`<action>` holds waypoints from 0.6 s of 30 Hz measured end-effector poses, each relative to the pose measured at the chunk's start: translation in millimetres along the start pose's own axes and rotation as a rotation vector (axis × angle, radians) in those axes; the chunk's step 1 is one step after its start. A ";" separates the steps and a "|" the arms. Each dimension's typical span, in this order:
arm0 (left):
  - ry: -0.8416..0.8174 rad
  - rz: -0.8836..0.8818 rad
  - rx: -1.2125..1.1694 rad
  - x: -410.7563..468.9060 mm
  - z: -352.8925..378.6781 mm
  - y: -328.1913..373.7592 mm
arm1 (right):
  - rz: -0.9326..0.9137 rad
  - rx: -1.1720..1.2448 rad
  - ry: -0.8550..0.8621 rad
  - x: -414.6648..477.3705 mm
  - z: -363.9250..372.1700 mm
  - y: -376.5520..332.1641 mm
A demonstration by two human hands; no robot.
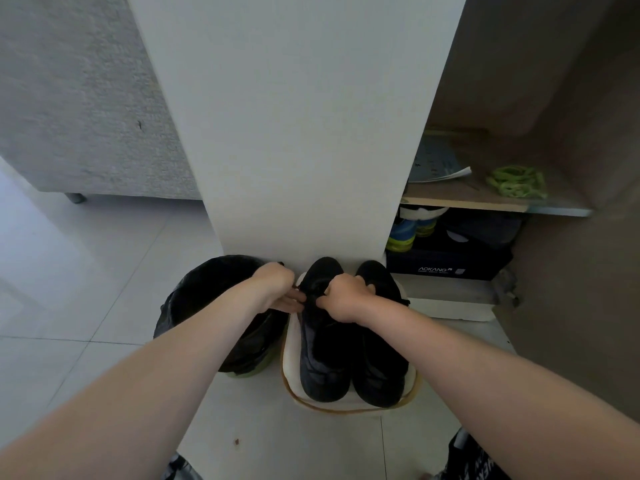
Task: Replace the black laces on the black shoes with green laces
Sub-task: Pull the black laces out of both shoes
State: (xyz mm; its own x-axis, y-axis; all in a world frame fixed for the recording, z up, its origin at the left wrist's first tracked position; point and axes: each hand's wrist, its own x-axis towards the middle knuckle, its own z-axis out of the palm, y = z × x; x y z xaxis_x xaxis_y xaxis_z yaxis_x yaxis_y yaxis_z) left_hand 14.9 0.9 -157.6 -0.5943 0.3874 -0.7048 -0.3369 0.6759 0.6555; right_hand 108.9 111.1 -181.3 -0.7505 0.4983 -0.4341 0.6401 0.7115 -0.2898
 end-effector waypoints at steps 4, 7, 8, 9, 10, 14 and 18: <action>0.090 0.136 0.085 -3.6 -13.7 4.1 | -0.158 0.226 -0.018 -3.8 -14.3 14.5; 0.350 0.432 0.313 -4.2 -25.7 10.4 | -0.171 0.364 0.121 -1.3 -33.0 31.6; 0.486 0.519 0.455 -2.6 -30.4 12.2 | -0.167 0.369 0.153 1.2 -36.6 37.8; 0.585 0.561 0.574 -0.7 -33.1 12.8 | -0.158 0.379 0.168 3.8 -38.6 43.6; 0.624 0.557 0.660 1.4 -34.6 12.3 | -0.147 0.402 0.167 5.0 -39.4 48.1; 0.519 0.600 0.925 5.5 -17.3 10.1 | -0.149 0.571 0.100 5.7 -35.8 51.4; 0.146 0.726 0.916 -1.4 17.0 14.5 | -0.253 0.651 0.022 7.9 -32.5 44.7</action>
State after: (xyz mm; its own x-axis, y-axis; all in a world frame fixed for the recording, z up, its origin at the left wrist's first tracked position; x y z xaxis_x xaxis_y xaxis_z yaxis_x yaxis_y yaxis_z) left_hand 23.3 20.8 -151.7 -0.5290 0.8314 -0.1700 0.7299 0.5480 0.4086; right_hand 126.2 163.0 -170.0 -0.8881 0.3712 -0.2709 0.4087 0.3686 -0.8349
